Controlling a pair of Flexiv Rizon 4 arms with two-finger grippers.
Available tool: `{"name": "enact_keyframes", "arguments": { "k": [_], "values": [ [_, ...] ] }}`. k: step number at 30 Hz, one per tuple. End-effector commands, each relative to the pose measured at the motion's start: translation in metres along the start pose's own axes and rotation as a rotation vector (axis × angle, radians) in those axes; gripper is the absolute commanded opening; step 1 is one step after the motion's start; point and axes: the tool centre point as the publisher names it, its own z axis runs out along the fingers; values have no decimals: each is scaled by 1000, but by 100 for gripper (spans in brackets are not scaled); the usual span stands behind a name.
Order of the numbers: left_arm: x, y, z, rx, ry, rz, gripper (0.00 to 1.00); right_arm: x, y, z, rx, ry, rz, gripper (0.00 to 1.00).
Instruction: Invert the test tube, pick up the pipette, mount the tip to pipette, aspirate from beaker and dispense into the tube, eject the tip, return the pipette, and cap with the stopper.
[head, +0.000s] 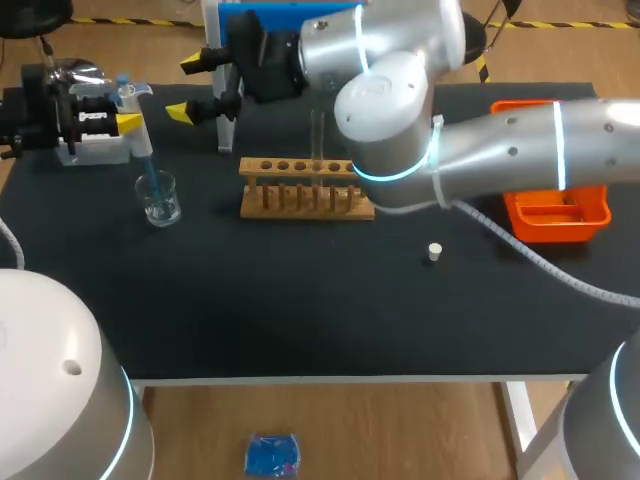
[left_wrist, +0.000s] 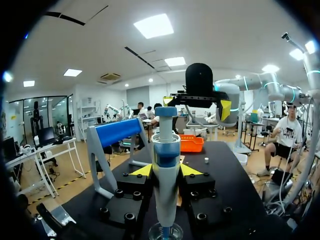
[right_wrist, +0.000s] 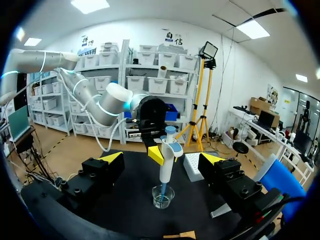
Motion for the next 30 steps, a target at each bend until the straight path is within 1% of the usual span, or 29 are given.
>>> {"name": "enact_keyframes", "arguments": {
  "k": [1, 8, 10, 11, 16, 19, 20, 21, 22, 23, 24, 30],
  "values": [
    [-1, 0, 0, 1, 2, 1, 0, -3, 3, -2, 143, 20, 1, 100],
    [-1, 0, 0, 1, 2, 1, 0, -3, 3, -2, 143, 20, 1, 100],
    [-1, 0, 0, 1, 2, 1, 0, 2, -4, -3, 118, 24, 52, 100],
    [-1, 0, 0, 1, 2, 1, 0, 2, -4, -2, 107, 24, 59, 100],
    [-1, 0, 0, 1, 2, 1, 0, 0, 8, 1, 75, 24, 61, 100],
    [-1, 0, 0, 1, 2, 1, 0, -3, 18, 4, 66, 37, 43, 100],
    [-1, 0, 0, 1, 2, 1, 0, -4, 22, 6, 66, 42, 30, 95],
    [-1, 0, 0, 1, 2, 1, 0, -5, 26, 7, 63, 43, 26, 63],
    [-1, 0, 0, 1, 2, 1, 0, -6, 29, 9, 61, 46, 27, 40],
    [-1, 0, 0, 1, 2, 1, 0, -6, 32, 10, 61, 47, 26, 5],
    [-1, 0, 0, 1, 2, 1, 0, -6, 36, 12, 64, 52, 13, 0],
    [-1, 0, 0, 1, 2, 1, 0, -8, 45, 24, 89, 67, 6, 0]
  ]
}}
